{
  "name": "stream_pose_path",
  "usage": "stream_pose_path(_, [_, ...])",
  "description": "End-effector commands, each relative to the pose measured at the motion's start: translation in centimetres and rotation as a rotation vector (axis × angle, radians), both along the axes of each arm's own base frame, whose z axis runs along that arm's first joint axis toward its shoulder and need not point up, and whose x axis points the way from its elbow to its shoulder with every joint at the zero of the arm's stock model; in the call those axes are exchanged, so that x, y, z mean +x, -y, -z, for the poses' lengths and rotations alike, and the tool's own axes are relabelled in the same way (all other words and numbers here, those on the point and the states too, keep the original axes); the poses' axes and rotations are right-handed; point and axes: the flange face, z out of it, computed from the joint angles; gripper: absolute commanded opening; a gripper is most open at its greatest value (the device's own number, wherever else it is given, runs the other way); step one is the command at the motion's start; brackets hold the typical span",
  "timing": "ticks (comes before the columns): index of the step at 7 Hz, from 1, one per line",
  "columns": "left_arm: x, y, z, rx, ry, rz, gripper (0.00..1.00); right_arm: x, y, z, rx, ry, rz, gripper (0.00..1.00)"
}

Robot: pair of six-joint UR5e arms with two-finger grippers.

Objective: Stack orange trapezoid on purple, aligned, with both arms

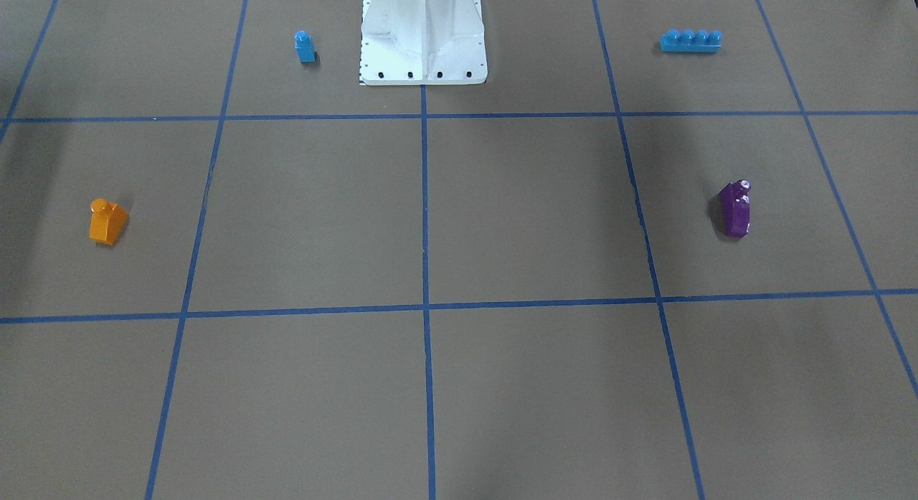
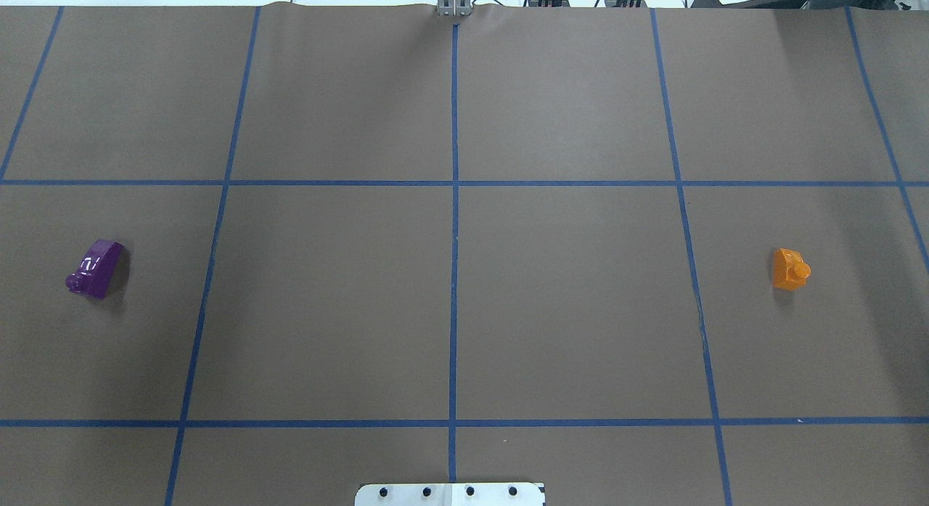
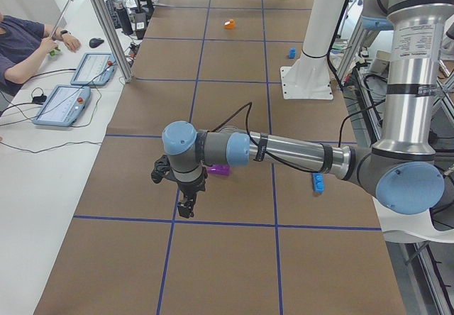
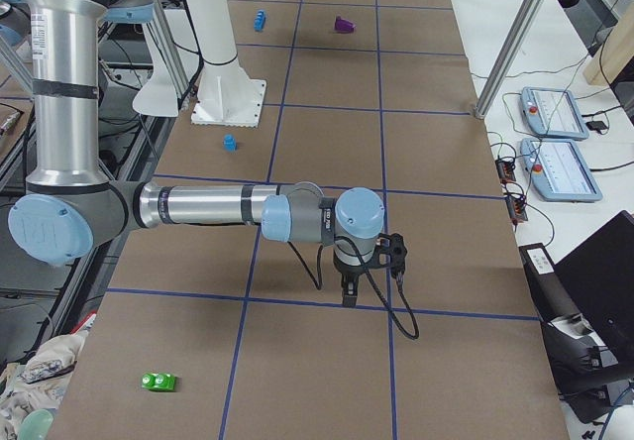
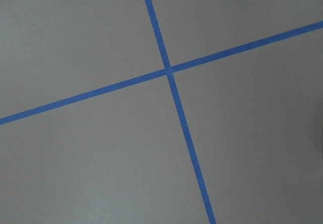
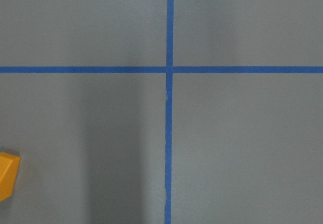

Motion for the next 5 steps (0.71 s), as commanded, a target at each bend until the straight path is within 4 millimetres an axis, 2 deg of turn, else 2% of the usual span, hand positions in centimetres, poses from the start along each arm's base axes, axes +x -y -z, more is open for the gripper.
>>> stream_pose_path(1, [0.0,0.1,0.4,0.006,0.001,0.001,1.00,0.1,-0.1,-0.1,-0.002,-0.003,-0.003,1.00])
stream_pose_path(3, [0.2,-0.2,3.4,0.071,-0.026,-0.002,1.00,0.1,-0.1,0.0,0.001,0.000,-0.002,1.00])
stream_pose_path(4, [1.2,0.5,5.4,0.108,-0.035,-0.014,1.00,0.1,0.0,0.3,0.009,0.006,-0.003,1.00])
stream_pose_path(5, [1.5,0.2,7.4,0.096,-0.052,0.044,1.00,0.0,0.3,0.5,0.016,0.009,-0.002,1.00])
